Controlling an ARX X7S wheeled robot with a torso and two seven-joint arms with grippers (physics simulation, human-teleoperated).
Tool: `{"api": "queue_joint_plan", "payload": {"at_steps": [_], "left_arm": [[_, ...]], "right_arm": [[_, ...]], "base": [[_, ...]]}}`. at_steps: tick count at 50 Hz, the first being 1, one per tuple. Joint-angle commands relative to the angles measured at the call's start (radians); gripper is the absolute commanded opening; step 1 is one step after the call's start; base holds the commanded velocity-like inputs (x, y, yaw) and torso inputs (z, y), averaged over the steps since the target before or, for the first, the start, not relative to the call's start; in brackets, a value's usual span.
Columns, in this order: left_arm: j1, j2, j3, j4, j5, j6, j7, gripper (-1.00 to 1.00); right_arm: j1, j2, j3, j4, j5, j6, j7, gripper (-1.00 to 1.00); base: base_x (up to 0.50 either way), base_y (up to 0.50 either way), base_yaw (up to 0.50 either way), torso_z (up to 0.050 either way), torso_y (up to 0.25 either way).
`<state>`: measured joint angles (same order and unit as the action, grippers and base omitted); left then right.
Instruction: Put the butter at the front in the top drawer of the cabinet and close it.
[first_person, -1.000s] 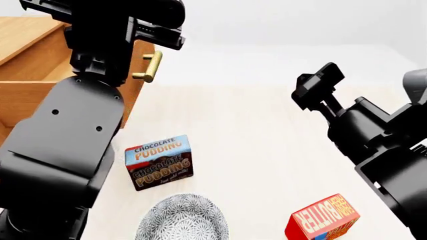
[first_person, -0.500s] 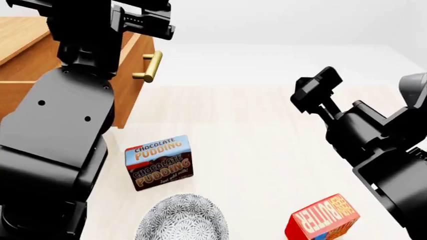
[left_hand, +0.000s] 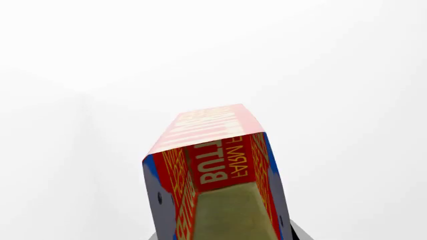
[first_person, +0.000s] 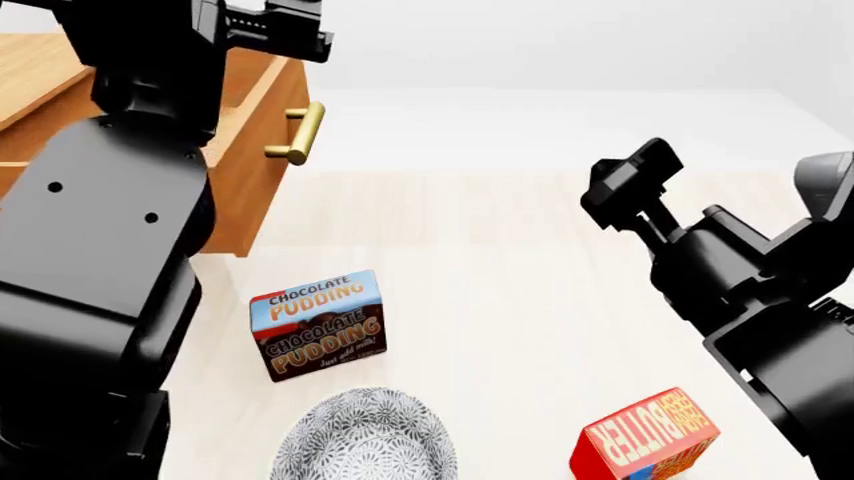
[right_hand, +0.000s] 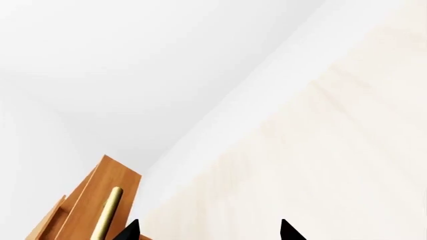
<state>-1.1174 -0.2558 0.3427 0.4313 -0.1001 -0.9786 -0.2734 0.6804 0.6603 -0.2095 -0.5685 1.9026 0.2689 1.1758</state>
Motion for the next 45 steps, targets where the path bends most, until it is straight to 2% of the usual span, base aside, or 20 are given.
{"api": "queue_joint_plan", "payload": {"at_steps": [1, 45], "left_arm": [[-0.032, -0.008, -0.036, 0.006, 0.012, -0.031, -0.015, -1.0], [-0.003, -0.049, -0.147, -0.168, -0.044, -0.046, 0.015, -1.0]], "right_arm": [[-0.007, 0.002, 0.0, 0.002, -0.001, -0.002, -0.007, 1.0], [0.022, -0.011, -0.028, 0.026, -0.01, 0.004, -0.011, 1.0]], "base": [[0.0, 0.0, 0.0, 0.0, 0.0], [0.0, 0.0, 0.0, 0.0, 0.001]]}}
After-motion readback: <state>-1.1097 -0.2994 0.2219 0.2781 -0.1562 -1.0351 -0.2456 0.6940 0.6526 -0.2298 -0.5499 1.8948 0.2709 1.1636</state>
